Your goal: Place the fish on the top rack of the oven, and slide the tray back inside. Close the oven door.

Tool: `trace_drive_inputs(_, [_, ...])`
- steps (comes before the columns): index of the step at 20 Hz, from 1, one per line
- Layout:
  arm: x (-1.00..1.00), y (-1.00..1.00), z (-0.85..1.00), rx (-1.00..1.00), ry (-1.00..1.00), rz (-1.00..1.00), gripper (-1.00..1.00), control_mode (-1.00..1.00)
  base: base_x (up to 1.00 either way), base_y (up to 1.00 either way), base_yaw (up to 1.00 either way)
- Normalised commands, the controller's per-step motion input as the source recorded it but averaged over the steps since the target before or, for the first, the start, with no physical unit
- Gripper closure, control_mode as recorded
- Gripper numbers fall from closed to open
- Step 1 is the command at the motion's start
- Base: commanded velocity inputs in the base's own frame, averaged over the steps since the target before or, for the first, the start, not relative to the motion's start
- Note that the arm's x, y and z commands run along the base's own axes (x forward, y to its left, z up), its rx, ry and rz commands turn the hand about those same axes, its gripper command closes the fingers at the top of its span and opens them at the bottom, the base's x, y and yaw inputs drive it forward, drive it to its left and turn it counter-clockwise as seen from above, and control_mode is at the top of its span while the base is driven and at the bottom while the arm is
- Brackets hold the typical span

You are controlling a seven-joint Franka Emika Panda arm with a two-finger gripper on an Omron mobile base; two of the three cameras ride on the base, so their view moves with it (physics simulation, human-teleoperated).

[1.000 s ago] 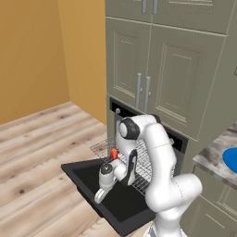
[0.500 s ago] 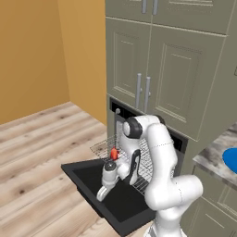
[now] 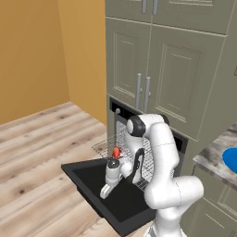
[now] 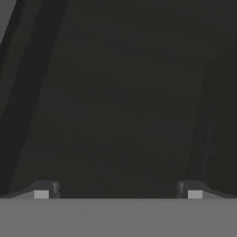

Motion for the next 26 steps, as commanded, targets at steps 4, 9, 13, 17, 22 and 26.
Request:
trace_drive_inputs(4, [0.34, -0.05, -0.01, -0.07, 0.0, -0.06, -1.0, -1.0, 0.0, 0.0, 0.0])
trace_drive_inputs(9, [0.57, -0.52, 0.04, -0.11, 0.0, -0.12, -1.0, -1.0, 0.0, 0.0, 0.0])
trace_drive_inputs(13, [0.69, -0.8, 0.05, -0.08, 0.0, -0.12, -1.0, -1.0, 0.0, 0.0, 0.0])
trace_drive_inputs(17, [0.69, -0.91, 0.15, -0.05, 0.01, -0.11, -1.0, -1.0, 0.0, 0.0, 0.0])
trace_drive_inputs(22, [0.65, -1.0, 0.15, -0.01, 0.03, -0.1, -1.0, -1.0, 0.0, 0.0, 0.0])
trace_drive_inputs(26, [0.56, -0.96, 0.12, 0.0, 0.03, -0.09, -1.0, -1.0, 0.0, 0.0, 0.0])
